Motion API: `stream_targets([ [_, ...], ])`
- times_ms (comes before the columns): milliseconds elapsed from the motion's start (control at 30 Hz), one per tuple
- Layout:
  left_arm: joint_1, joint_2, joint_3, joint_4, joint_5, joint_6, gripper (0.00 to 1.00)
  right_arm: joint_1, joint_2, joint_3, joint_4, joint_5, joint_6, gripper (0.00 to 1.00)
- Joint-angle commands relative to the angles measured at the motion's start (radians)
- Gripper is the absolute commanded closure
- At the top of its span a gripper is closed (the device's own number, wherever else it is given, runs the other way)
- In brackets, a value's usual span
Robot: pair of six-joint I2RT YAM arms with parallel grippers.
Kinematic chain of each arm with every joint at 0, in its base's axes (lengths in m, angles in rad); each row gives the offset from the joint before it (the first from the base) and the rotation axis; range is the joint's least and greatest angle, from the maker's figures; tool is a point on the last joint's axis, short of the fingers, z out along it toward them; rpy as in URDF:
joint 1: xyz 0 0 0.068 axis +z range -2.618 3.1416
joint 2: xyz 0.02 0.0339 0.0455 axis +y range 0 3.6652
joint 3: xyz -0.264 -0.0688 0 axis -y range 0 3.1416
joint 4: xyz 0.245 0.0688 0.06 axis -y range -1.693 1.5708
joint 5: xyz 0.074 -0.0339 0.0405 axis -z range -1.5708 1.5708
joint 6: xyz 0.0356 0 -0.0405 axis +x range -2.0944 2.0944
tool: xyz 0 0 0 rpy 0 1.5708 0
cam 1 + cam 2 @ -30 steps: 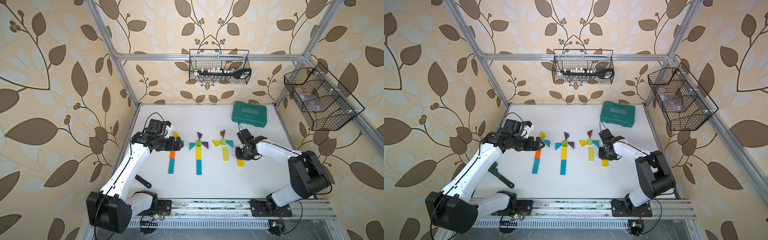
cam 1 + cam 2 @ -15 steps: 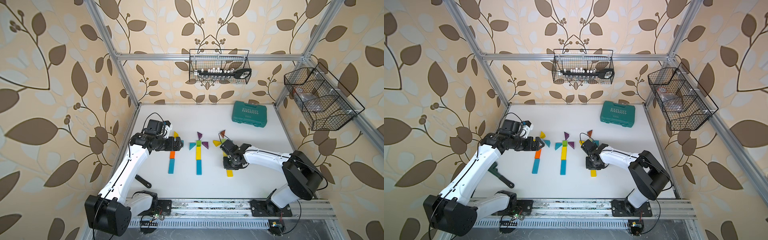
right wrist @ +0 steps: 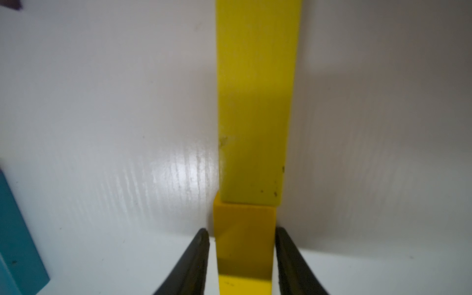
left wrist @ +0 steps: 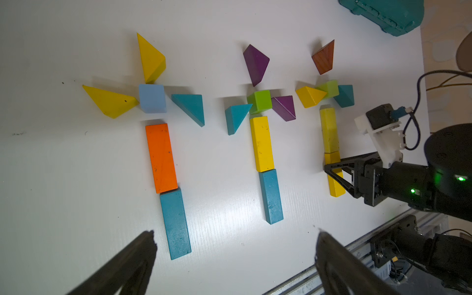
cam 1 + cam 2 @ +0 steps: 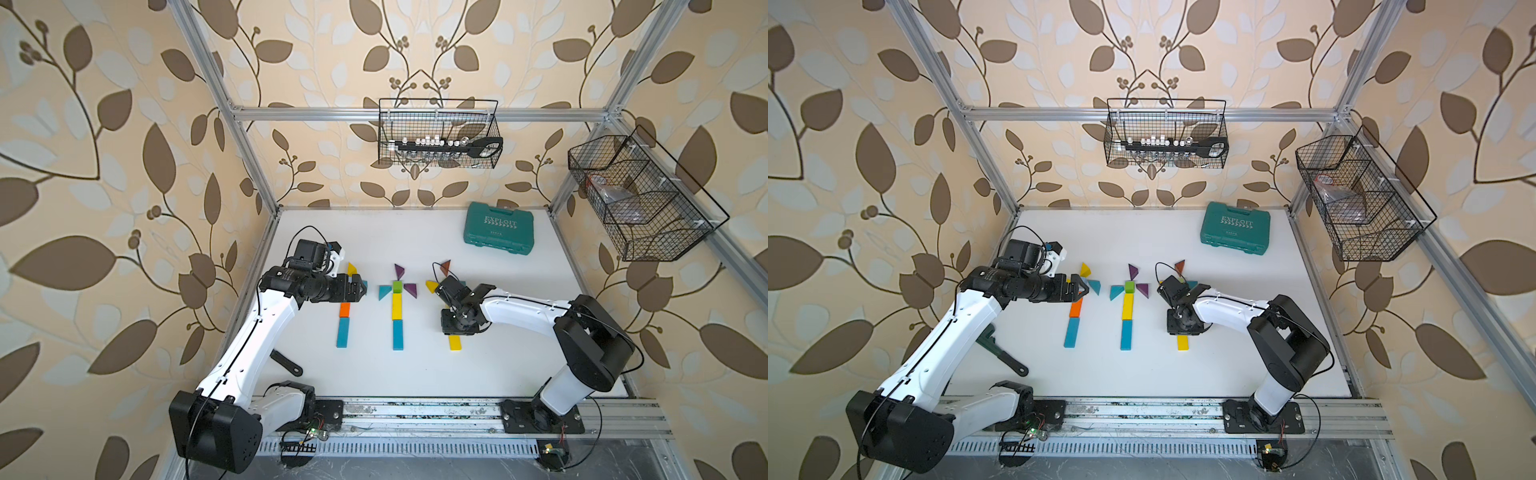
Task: Assemble a small pinwheel with building blocks
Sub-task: Assemble the building block at the center of the board.
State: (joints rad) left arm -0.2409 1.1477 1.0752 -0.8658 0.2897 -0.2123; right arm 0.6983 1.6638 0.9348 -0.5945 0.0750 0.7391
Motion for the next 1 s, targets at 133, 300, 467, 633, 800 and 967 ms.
stream_targets([
  [133,0.011,-0.015,-0.006,0.004,0.012,0.017,0.01,-0.008,0.017,0.038,-0.041,0.053,-0.009,0.47],
  [300,0.010,-0.013,-0.006,0.004,0.012,0.017,0.01,-0.022,0.036,0.062,-0.055,0.082,-0.030,0.47],
  [467,0.011,-0.011,-0.006,0.004,0.012,0.017,0.01,-0.025,0.080,0.095,-0.054,0.087,-0.053,0.47],
  [633,0.010,-0.010,-0.008,0.004,0.009,0.017,0.01,-0.025,0.109,0.110,-0.047,0.101,-0.062,0.51],
  [800,0.011,-0.007,-0.008,0.004,0.008,0.018,0.01,-0.026,0.129,0.121,-0.035,0.099,-0.066,0.56],
  [967,0.011,-0.007,-0.008,0.004,0.007,0.017,0.01,-0.026,0.137,0.125,-0.034,0.101,-0.061,0.59],
])
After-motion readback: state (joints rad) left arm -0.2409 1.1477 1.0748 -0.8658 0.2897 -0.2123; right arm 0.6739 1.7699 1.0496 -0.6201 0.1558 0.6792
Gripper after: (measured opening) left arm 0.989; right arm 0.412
